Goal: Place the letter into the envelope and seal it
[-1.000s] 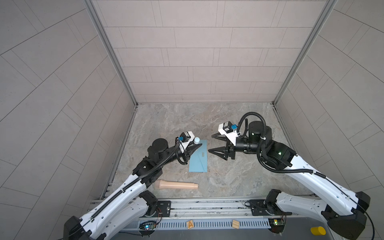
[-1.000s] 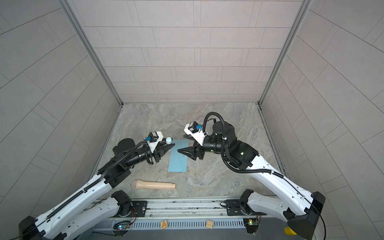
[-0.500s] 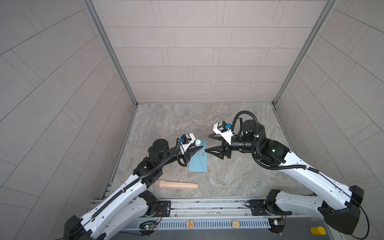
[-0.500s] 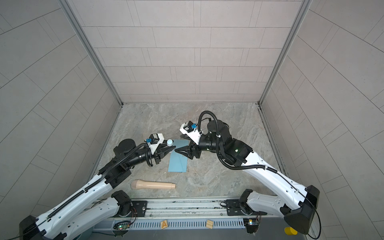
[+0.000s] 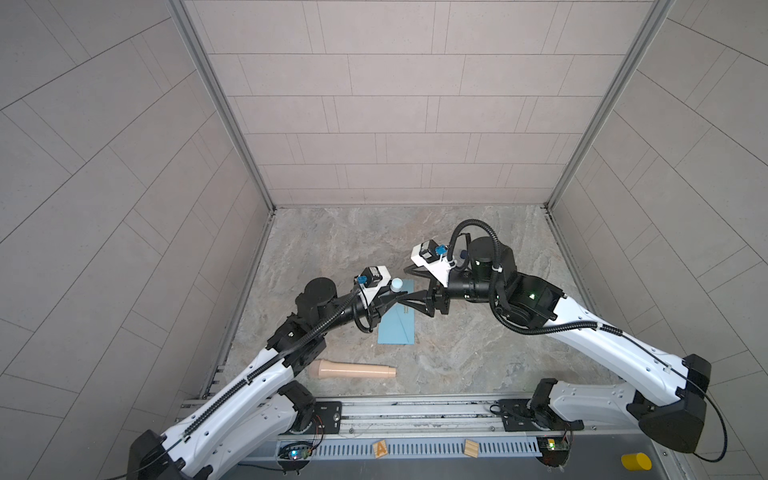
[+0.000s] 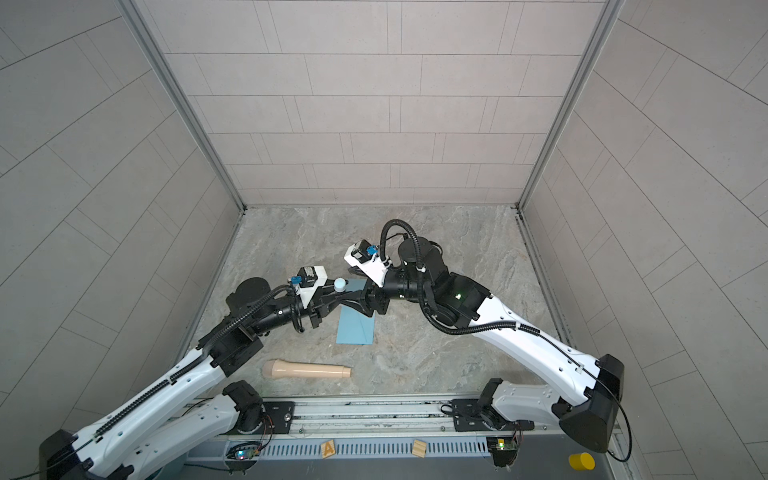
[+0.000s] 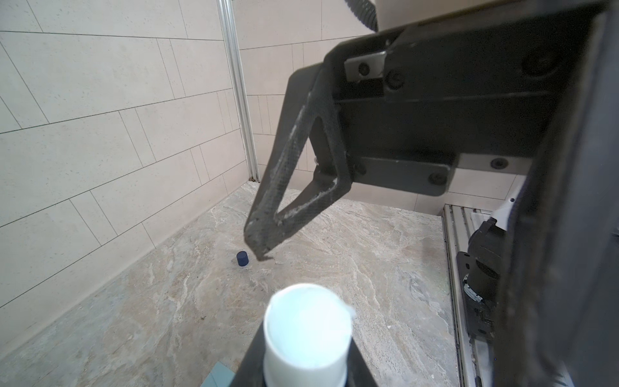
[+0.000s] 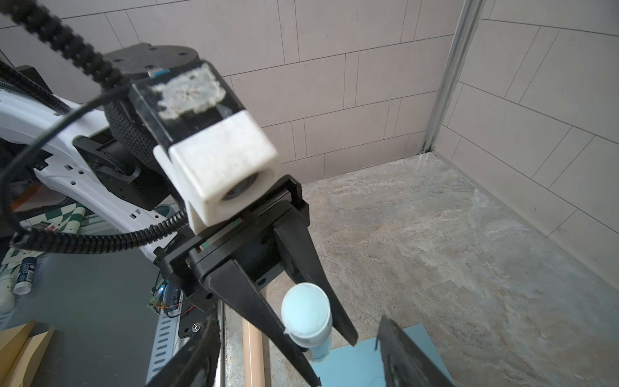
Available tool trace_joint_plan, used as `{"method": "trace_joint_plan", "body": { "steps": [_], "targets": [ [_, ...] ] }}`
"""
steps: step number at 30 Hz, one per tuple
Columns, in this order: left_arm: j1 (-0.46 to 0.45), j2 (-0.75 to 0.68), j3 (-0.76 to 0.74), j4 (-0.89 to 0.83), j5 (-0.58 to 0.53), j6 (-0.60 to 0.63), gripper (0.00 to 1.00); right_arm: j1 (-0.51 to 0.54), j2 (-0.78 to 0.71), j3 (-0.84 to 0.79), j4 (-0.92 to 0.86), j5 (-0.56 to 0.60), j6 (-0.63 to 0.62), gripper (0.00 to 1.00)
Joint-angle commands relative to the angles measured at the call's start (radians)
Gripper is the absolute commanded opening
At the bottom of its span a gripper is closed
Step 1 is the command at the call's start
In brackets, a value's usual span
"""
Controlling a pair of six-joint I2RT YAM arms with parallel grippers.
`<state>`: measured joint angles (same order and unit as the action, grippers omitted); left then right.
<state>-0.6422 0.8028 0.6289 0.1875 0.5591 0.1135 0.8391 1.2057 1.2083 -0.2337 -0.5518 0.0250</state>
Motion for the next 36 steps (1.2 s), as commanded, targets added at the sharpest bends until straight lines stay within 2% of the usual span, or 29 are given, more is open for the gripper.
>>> {"method": "trace_joint_plan", "body": {
  "steps": [1,8,18,36],
  "targets": [
    [-0.006,0.0,-0.007,0.051,0.025,-0.014,0.0,0.013,0.013,0.031,0.037,0.022,0.009,0.72],
    [-0.007,0.001,-0.009,0.053,0.022,-0.02,0.0,0.018,0.036,0.032,0.073,0.035,0.033,0.57],
    [-0.007,-0.002,-0.009,0.057,0.022,-0.031,0.0,0.028,0.061,0.045,0.068,0.03,0.039,0.46],
    [-0.009,0.001,-0.008,0.064,0.021,-0.049,0.0,0.048,0.074,0.063,0.014,0.064,0.003,0.18]
  ]
}}
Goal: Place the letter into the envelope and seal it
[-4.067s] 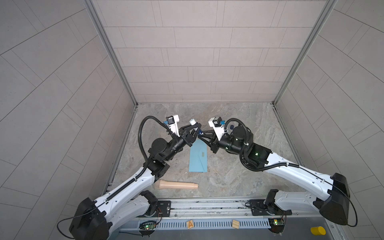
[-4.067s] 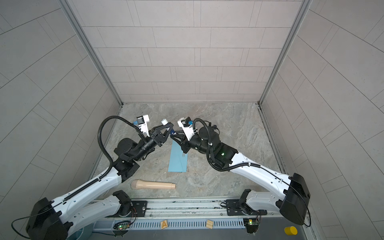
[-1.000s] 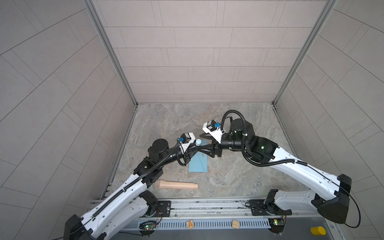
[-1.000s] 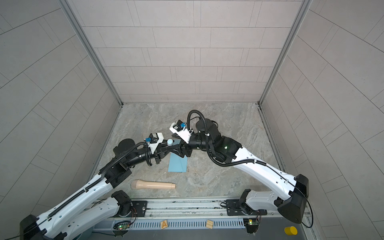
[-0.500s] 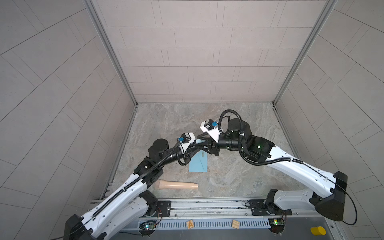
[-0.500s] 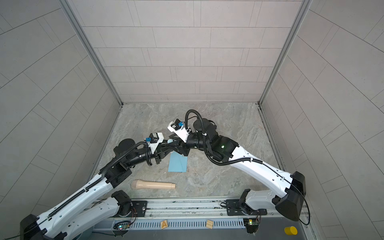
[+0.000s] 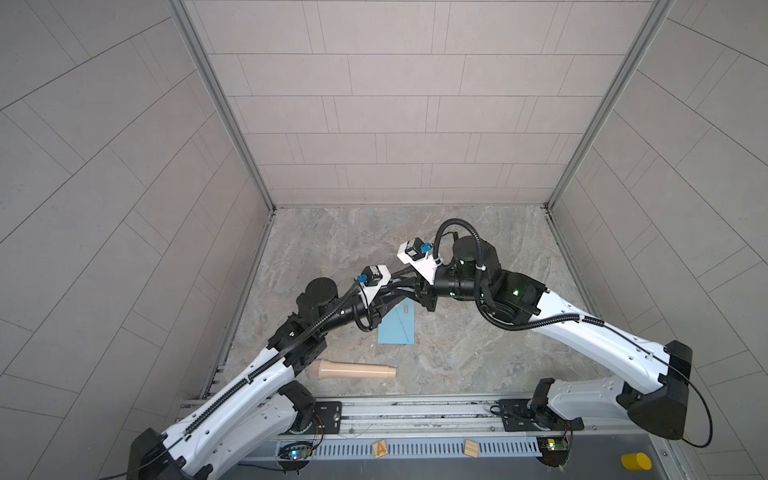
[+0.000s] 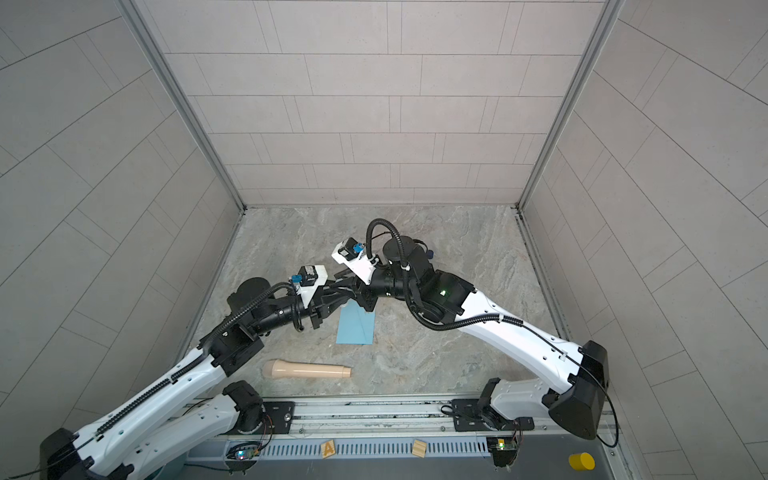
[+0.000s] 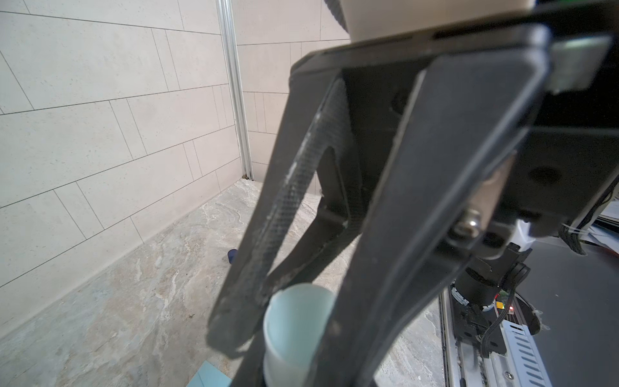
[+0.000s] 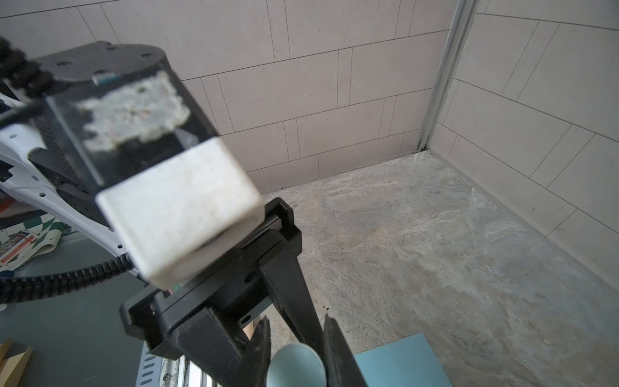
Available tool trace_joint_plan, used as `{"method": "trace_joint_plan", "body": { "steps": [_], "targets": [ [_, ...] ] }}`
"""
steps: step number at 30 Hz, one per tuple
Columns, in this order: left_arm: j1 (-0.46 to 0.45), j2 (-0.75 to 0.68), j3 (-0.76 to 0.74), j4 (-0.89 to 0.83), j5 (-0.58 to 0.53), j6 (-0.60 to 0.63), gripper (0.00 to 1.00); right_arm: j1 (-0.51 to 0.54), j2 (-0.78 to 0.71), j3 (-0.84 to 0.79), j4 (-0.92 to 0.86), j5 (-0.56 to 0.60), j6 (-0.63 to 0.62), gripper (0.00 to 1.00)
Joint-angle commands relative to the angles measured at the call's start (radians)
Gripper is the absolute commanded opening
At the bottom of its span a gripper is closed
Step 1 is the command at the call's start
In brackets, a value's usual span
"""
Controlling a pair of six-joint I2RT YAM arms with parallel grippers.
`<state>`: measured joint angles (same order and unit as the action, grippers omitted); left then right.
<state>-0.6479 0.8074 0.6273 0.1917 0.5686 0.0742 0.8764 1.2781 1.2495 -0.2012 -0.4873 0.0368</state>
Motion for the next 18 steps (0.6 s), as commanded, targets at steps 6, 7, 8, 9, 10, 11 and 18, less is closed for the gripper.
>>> {"method": "trace_joint_plan", "body": {
  "steps": [6,7,8,9,10,11,18],
  "targets": [
    [-0.003,-0.001,-0.007,0.063,0.005,-0.017,0.0,0.012,-0.003,0.019,-0.017,0.001,-0.009,0.11],
    [-0.003,0.001,-0.007,0.063,0.003,-0.02,0.0,0.012,-0.003,0.018,-0.016,0.001,-0.007,0.1],
    [-0.003,0.002,-0.007,0.065,0.002,-0.023,0.0,0.012,-0.006,0.018,-0.012,0.003,-0.007,0.09],
    [-0.003,0.002,-0.007,0.065,0.0,-0.025,0.0,0.012,-0.007,0.016,-0.011,0.004,-0.006,0.08],
    [-0.004,0.002,-0.006,0.065,-0.002,-0.027,0.0,0.012,-0.009,0.016,-0.009,0.006,-0.005,0.07],
    [-0.003,0.002,-0.007,0.066,-0.001,-0.027,0.0,0.012,-0.012,0.015,-0.007,0.007,-0.003,0.06],
    [-0.003,0.003,-0.01,0.077,-0.003,-0.037,0.03,0.012,-0.025,0.006,0.009,0.019,0.003,0.0]
  ]
}}
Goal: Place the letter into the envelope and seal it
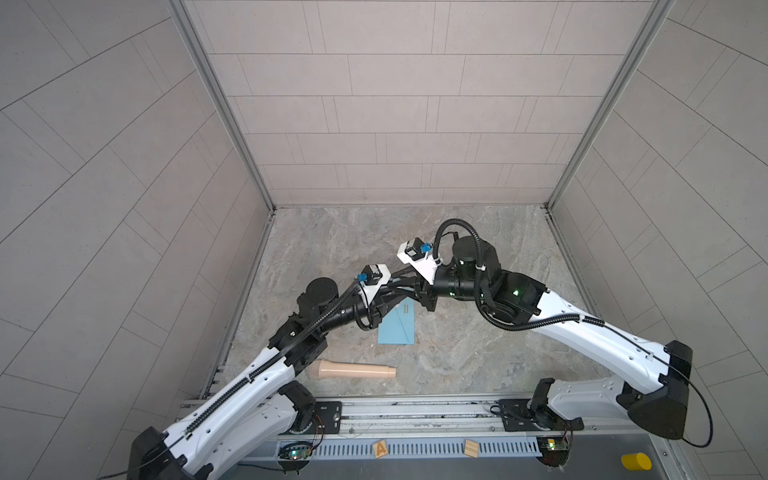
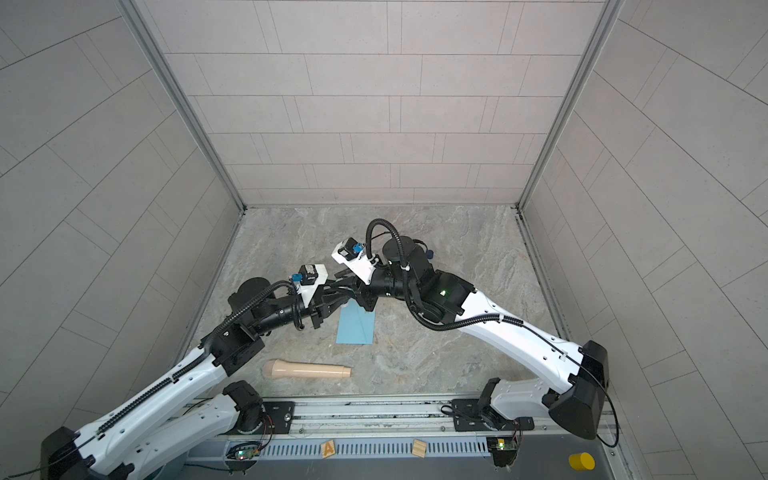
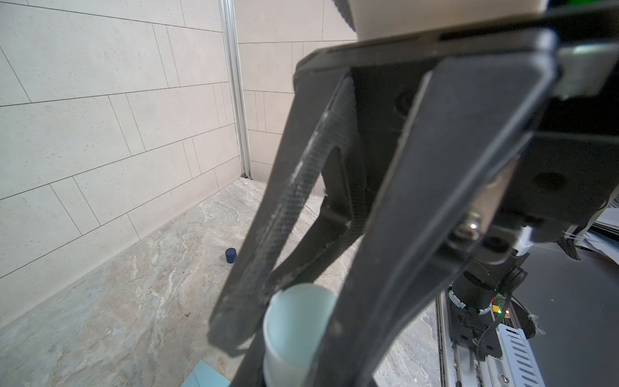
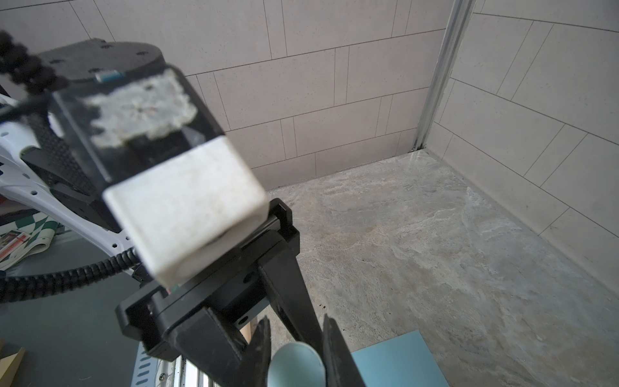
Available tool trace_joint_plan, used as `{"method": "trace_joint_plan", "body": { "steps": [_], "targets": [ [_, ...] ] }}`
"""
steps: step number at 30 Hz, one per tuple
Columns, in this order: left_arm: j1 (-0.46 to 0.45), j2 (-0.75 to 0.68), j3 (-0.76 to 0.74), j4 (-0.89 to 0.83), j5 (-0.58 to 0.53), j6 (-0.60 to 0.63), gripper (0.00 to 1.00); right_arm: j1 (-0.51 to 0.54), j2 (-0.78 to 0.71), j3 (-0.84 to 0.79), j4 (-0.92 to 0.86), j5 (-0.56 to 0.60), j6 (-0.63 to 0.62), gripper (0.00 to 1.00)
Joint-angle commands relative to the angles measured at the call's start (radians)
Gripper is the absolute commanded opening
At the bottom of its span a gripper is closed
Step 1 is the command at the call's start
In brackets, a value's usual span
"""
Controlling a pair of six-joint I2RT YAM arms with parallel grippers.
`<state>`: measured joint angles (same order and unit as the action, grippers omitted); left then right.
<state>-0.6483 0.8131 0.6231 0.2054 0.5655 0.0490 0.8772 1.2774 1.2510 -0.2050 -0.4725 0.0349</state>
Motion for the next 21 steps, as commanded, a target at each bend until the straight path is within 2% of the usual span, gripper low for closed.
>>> {"method": "trace_joint_plan", "body": {
  "steps": [1,3,12,21],
  "targets": [
    [-0.003,-0.003,-0.006,0.064,0.001,-0.015,0.05,0.011,-0.025,0.004,0.014,0.005,0.005,0.0],
    [-0.002,-0.003,-0.007,0.07,-0.001,-0.02,0.09,0.011,-0.029,0.001,0.02,0.009,0.009,0.0],
    [-0.003,-0.001,-0.014,0.091,-0.001,-0.033,0.18,0.011,-0.038,-0.007,0.031,0.018,0.016,0.0],
    [-0.002,0.0,-0.018,0.095,-0.007,-0.037,0.22,0.011,-0.038,-0.01,0.037,0.021,0.018,0.0]
  ]
}}
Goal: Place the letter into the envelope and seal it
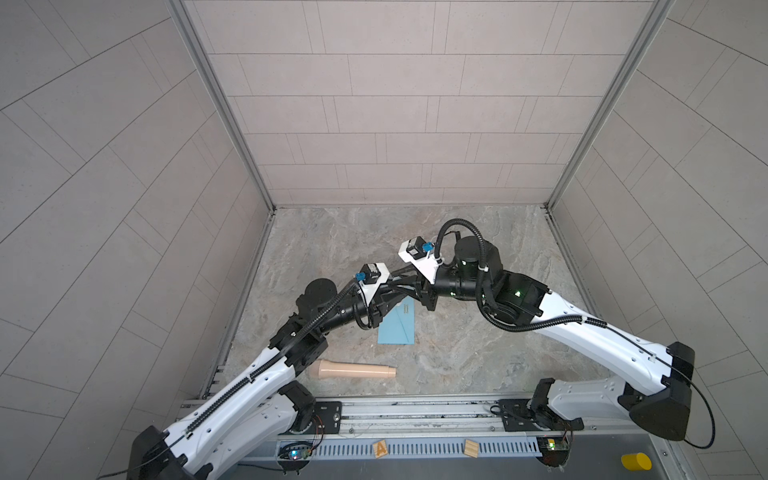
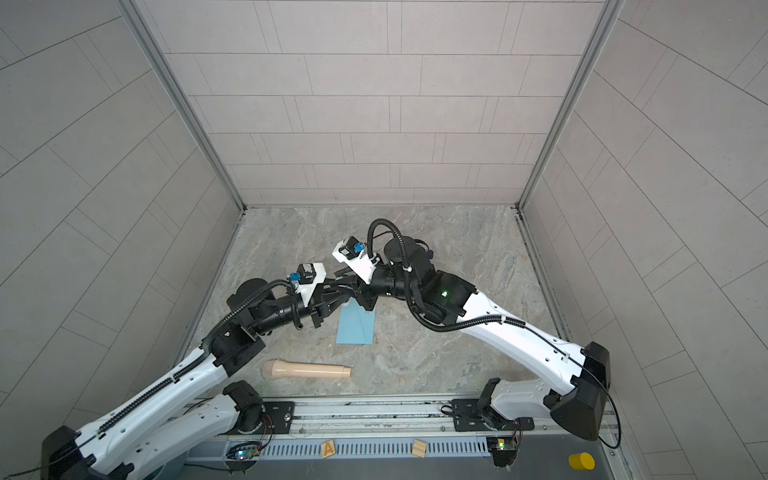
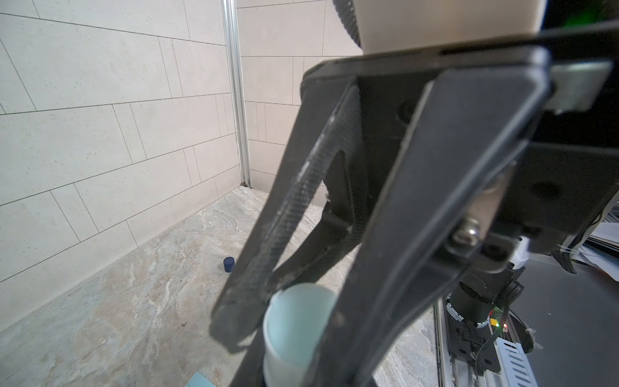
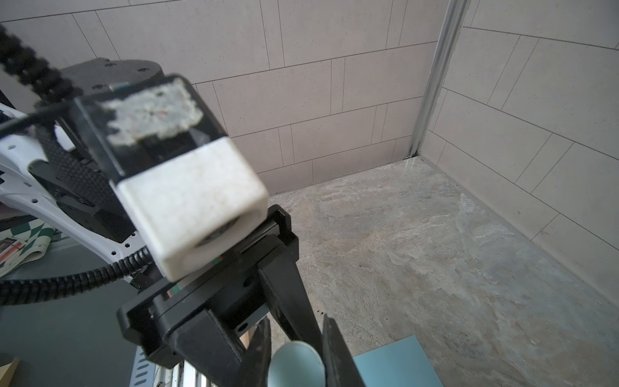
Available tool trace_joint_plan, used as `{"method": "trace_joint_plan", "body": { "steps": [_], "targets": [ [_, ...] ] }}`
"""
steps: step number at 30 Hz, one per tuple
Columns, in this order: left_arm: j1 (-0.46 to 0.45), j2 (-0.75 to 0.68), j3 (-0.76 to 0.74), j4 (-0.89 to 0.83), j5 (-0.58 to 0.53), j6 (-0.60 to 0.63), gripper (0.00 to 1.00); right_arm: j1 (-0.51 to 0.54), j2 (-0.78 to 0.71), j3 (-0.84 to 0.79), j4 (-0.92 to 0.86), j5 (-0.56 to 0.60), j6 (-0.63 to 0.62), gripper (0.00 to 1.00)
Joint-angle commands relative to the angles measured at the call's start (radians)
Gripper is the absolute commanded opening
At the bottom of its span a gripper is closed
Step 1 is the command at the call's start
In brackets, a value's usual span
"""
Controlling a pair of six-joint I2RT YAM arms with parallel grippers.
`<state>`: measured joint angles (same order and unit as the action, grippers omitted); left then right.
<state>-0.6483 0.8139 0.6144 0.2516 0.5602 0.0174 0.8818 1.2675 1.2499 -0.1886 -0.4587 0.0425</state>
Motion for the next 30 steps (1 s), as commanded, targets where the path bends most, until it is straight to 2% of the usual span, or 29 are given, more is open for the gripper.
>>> {"method": "trace_joint_plan", "body": {
  "steps": [1,12,23,30],
  "targets": [
    [-0.003,-0.001,-0.008,0.049,-0.001,-0.005,0.25,0.006,-0.028,-0.009,0.021,0.006,0.011,0.0],
    [-0.002,0.003,-0.012,0.053,0.001,-0.012,0.44,0.007,-0.03,-0.012,0.028,0.012,0.015,0.0],
    [-0.002,0.007,-0.025,0.055,0.004,-0.018,0.54,0.005,-0.058,-0.018,0.049,0.066,0.014,0.0],
    [-0.003,0.009,-0.047,0.076,0.001,-0.03,0.56,0.002,-0.082,-0.003,0.055,0.094,0.021,0.0]
  ]
}}
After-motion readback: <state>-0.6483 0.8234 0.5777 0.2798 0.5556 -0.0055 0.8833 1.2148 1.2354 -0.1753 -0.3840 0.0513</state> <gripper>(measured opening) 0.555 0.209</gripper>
